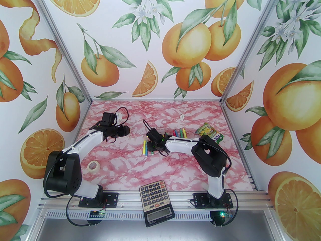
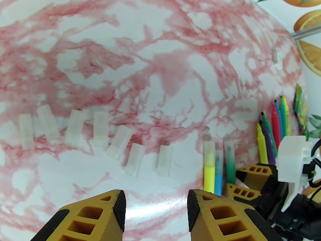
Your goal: Open the pen caps
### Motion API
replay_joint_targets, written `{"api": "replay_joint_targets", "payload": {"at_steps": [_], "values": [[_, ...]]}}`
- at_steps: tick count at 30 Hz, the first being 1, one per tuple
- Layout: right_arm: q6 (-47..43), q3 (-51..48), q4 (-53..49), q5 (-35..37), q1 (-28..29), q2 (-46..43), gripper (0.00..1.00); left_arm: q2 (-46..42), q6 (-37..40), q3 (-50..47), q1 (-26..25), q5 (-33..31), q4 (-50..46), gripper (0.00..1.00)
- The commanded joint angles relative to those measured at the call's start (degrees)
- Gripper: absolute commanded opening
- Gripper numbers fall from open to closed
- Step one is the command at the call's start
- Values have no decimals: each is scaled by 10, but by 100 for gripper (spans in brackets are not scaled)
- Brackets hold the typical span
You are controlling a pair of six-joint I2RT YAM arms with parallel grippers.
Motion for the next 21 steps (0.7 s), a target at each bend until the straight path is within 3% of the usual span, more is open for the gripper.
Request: {"api": "replay_joint_targets", "payload": {"at_steps": [1,12,21], "values": [[1,13,-40,42,2,3,36,-20,0,-6,4,12,16,46],[-6,33,-75,55,3,21,35,-23,-5,-5,4,14,18,46],[-10,42,-88,47,3,32,28,-24,-19,-23,5,33,51,47]]}}
